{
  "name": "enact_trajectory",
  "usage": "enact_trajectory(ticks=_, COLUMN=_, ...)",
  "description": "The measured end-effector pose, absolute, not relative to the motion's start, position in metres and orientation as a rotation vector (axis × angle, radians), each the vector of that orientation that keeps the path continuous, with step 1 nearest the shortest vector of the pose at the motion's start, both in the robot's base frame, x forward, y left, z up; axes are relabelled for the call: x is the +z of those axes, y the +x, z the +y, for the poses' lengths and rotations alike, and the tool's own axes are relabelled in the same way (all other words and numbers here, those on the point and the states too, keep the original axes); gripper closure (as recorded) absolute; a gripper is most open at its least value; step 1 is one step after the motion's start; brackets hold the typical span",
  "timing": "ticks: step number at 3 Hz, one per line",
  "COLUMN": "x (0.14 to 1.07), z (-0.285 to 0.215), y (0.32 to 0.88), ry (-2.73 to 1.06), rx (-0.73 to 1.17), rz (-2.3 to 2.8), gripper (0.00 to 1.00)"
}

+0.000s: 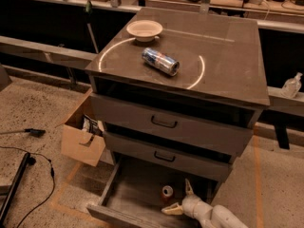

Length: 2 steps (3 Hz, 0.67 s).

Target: Place coke can into bottom drawer

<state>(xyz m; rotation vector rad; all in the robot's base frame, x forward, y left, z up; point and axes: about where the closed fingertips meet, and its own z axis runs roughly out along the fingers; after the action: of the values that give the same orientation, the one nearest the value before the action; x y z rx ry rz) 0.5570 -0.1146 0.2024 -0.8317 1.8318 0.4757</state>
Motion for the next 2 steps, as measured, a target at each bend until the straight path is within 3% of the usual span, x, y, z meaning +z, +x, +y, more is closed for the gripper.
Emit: enact_trajectory(ticks=2, x=0.292, z=-0.182, y=0.518, ry=-0.72, rx=0.464, rz=1.925, gripper=0.0)
